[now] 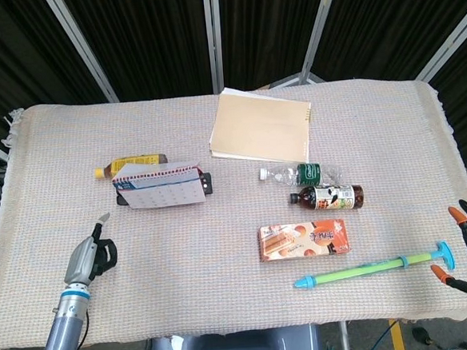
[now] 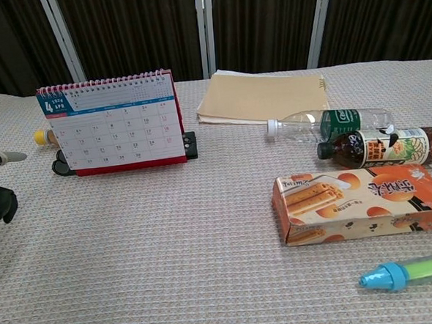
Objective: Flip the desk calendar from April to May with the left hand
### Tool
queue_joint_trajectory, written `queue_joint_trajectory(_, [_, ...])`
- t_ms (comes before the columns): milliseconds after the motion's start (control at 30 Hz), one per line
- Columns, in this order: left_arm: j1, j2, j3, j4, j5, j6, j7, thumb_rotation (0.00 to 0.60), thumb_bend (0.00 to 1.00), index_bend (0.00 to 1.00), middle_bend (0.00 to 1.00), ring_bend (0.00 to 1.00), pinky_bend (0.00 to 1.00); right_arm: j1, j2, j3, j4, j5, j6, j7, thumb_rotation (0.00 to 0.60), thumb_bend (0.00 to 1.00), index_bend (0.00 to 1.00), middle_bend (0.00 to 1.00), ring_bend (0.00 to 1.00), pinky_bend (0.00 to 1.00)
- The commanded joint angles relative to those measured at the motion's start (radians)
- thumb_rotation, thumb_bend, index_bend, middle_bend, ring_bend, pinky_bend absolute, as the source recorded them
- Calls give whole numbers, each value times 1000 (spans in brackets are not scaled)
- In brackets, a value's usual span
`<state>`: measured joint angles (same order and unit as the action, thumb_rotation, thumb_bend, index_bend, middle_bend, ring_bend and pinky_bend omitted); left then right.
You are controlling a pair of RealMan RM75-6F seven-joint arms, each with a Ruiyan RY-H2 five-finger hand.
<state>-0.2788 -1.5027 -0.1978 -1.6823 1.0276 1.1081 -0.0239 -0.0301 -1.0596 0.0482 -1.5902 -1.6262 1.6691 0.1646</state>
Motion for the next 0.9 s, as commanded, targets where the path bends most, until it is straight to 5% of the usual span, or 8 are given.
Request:
queue_joint_trajectory(33, [-32, -21, -26, 18, -57, -37, 11, 600, 757, 0, 662, 742, 691, 0, 0, 0, 0, -1, 1, 0, 600, 69, 4, 0, 0, 0])
queue_joint_trajectory(900, [-192, -99, -100, 80, -293, -141, 115, 600, 758, 0, 662, 742, 693, 1, 5, 2, 0, -1, 5, 20, 600, 69, 4, 0, 0, 0])
